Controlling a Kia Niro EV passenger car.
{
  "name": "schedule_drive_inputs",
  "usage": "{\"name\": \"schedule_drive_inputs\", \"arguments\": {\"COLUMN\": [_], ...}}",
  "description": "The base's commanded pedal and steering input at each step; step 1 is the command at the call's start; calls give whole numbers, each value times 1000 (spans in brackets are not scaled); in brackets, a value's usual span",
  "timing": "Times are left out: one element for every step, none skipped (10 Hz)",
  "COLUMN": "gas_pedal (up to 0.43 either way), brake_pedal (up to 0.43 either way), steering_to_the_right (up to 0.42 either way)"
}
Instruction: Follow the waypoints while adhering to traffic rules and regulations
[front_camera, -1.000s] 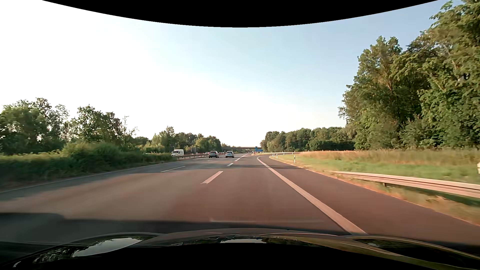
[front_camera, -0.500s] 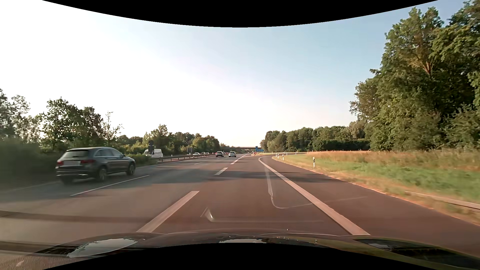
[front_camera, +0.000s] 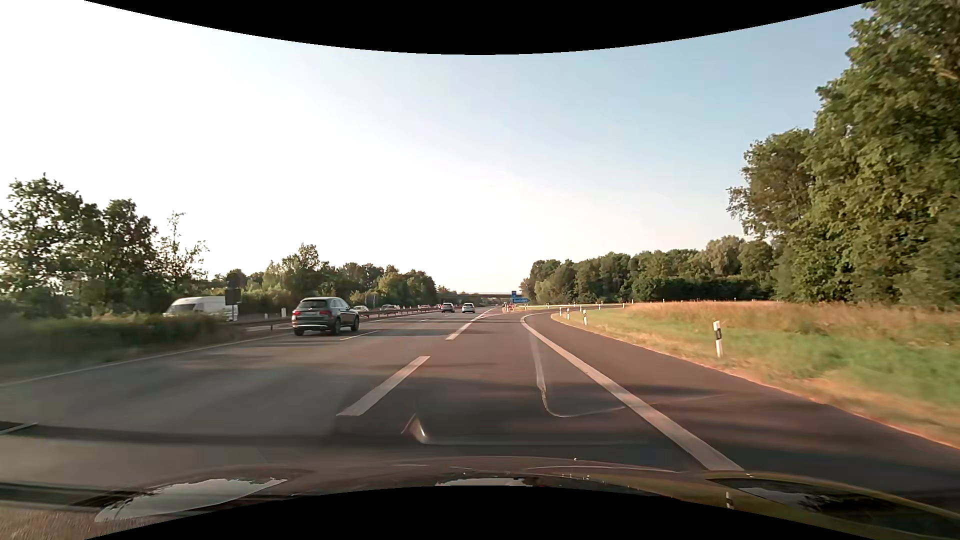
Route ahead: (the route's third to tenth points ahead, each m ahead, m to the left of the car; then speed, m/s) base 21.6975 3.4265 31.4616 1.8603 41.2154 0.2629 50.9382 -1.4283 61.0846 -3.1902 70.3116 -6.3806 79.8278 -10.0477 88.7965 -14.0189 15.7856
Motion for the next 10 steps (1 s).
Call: {"name": "schedule_drive_inputs", "arguments": {"gas_pedal": [98, 98, 98, 87, 79, 79, 79, 79, 79, 79], "brake_pedal": [0, 0, 0, 0, 0, 0, 0, 0, 0, 0], "steering_to_the_right": [0, 0, 0, 0, 1, 0, 0, 1, 1, 1]}}
